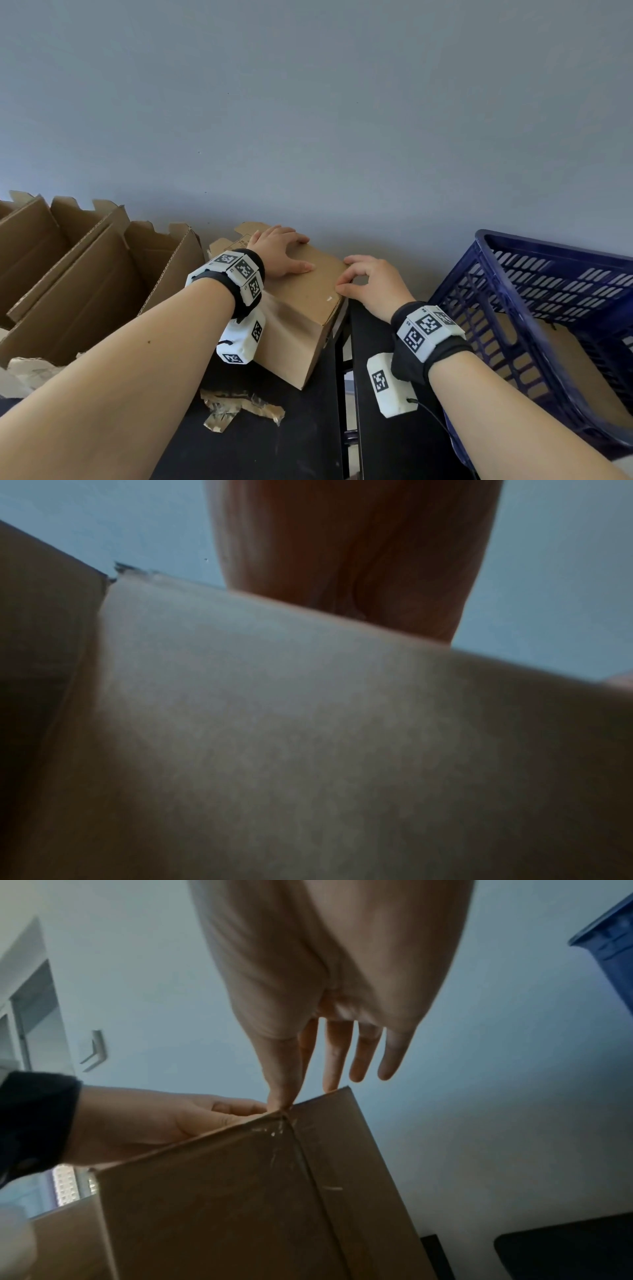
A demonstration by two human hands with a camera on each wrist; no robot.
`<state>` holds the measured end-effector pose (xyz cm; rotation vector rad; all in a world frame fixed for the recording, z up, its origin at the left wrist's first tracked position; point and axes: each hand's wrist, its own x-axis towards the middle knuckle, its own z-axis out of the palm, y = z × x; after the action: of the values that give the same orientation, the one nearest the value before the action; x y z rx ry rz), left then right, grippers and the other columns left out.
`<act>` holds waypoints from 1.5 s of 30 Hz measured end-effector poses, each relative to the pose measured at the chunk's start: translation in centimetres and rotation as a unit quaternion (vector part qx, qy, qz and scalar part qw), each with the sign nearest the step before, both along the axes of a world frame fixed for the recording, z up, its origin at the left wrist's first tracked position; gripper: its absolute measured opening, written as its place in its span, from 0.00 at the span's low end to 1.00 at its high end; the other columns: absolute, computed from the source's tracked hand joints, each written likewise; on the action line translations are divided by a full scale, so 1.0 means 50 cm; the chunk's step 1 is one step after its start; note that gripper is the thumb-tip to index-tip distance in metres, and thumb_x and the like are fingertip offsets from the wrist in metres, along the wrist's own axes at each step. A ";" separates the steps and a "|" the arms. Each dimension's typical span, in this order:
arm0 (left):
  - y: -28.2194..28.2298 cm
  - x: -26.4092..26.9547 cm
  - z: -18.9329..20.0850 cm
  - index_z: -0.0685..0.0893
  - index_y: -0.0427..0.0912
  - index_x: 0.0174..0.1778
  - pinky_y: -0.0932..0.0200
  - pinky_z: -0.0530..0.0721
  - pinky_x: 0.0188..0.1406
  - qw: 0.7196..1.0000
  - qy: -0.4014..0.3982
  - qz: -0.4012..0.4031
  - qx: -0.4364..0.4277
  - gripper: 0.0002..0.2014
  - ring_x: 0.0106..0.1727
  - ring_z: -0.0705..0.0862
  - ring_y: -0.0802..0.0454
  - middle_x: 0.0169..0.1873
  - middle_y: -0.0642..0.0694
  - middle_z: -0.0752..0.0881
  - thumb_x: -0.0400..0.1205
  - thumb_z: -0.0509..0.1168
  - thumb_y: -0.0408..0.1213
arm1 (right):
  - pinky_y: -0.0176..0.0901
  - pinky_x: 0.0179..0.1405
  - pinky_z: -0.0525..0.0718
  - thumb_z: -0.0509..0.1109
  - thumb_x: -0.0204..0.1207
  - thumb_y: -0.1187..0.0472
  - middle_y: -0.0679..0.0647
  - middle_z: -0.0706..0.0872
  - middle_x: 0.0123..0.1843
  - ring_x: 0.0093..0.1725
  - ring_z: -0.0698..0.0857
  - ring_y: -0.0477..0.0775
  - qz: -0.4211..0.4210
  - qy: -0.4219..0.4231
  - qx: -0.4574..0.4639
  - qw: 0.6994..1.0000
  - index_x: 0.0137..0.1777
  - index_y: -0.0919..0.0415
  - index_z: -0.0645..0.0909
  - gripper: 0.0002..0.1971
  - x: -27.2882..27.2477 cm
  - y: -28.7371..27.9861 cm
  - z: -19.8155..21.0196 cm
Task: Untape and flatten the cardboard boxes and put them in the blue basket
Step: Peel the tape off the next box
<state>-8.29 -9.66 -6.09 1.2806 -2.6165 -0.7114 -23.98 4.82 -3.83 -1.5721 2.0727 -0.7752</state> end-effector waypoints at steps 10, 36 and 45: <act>-0.001 -0.002 -0.003 0.69 0.60 0.75 0.43 0.45 0.82 1.000 0.005 0.001 -0.002 0.32 0.83 0.53 0.50 0.80 0.51 0.62 0.75 0.67 0.59 | 0.33 0.65 0.55 0.74 0.74 0.60 0.51 0.67 0.80 0.79 0.64 0.46 0.086 0.015 0.122 0.989 0.37 0.48 0.82 0.08 -0.016 0.009 0.033; -0.001 0.001 -0.002 0.68 0.61 0.75 0.43 0.43 0.81 1.000 0.005 0.005 0.001 0.31 0.83 0.52 0.50 0.80 0.51 0.62 0.75 0.67 0.59 | 0.34 0.64 0.57 0.78 0.69 0.65 0.54 0.71 0.78 0.79 0.66 0.46 0.038 -0.040 0.060 0.997 0.47 0.52 0.90 0.08 -0.007 0.005 0.016; 0.000 -0.001 -0.001 0.69 0.60 0.75 0.43 0.43 0.81 1.000 0.009 0.005 0.002 0.31 0.83 0.52 0.50 0.80 0.51 0.62 0.75 0.67 0.59 | 0.34 0.64 0.55 0.79 0.68 0.62 0.54 0.68 0.80 0.81 0.62 0.45 0.045 -0.045 0.059 0.996 0.39 0.49 0.85 0.07 -0.004 0.011 0.015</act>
<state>-8.32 -9.64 -6.12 1.2806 -2.5942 -0.7228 -24.16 5.38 -3.07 -1.5257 1.9325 -0.6659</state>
